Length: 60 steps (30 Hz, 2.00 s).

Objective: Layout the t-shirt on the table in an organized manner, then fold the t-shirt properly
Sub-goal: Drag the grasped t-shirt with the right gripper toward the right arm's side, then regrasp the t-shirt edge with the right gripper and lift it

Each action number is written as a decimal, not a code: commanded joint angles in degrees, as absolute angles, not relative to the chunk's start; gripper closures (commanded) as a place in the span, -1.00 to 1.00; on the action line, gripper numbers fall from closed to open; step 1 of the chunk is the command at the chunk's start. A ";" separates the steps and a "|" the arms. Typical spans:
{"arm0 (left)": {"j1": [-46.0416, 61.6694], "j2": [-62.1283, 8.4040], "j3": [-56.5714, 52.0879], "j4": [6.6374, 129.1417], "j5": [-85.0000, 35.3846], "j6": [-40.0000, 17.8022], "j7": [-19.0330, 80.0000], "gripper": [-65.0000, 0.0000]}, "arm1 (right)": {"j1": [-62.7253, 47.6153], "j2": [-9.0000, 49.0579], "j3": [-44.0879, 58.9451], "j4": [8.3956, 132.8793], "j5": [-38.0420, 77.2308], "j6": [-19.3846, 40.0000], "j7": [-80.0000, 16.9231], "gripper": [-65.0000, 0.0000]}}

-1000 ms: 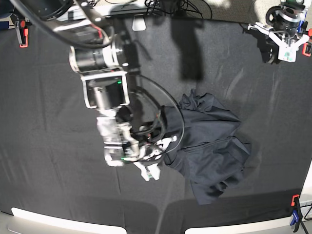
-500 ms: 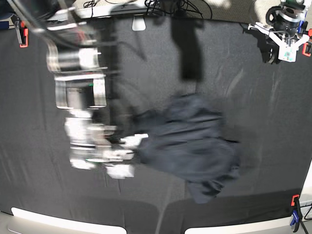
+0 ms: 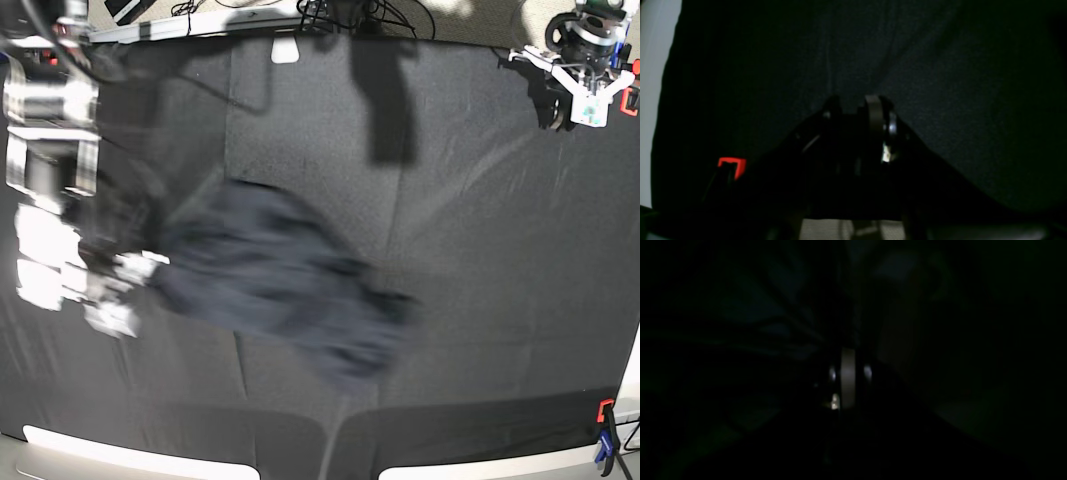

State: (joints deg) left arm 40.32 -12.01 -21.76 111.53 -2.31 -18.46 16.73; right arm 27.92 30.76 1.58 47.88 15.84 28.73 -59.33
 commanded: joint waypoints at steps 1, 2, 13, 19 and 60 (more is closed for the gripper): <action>40.60 -12.43 -22.04 112.49 -2.42 -18.22 15.35 0.64 | 29.17 33.56 3.27 48.42 14.41 28.84 -59.57 1.00; 40.60 -12.43 -22.04 112.49 -2.42 -18.22 15.33 0.64 | 29.19 34.89 4.80 48.42 14.76 29.82 -59.29 1.00; 40.47 -12.40 -22.04 112.49 -2.57 -18.22 13.65 0.64 | 29.19 41.52 20.47 48.42 35.16 40.00 -64.64 0.73; 40.45 -12.43 -22.04 112.49 -2.59 -18.22 13.63 0.64 | 29.19 46.15 22.13 48.42 39.33 40.00 -64.66 0.73; 40.51 -12.23 -22.04 112.49 -2.55 -18.22 14.55 0.64 | 5.78 31.64 -16.86 107.46 20.01 40.00 -52.47 -0.07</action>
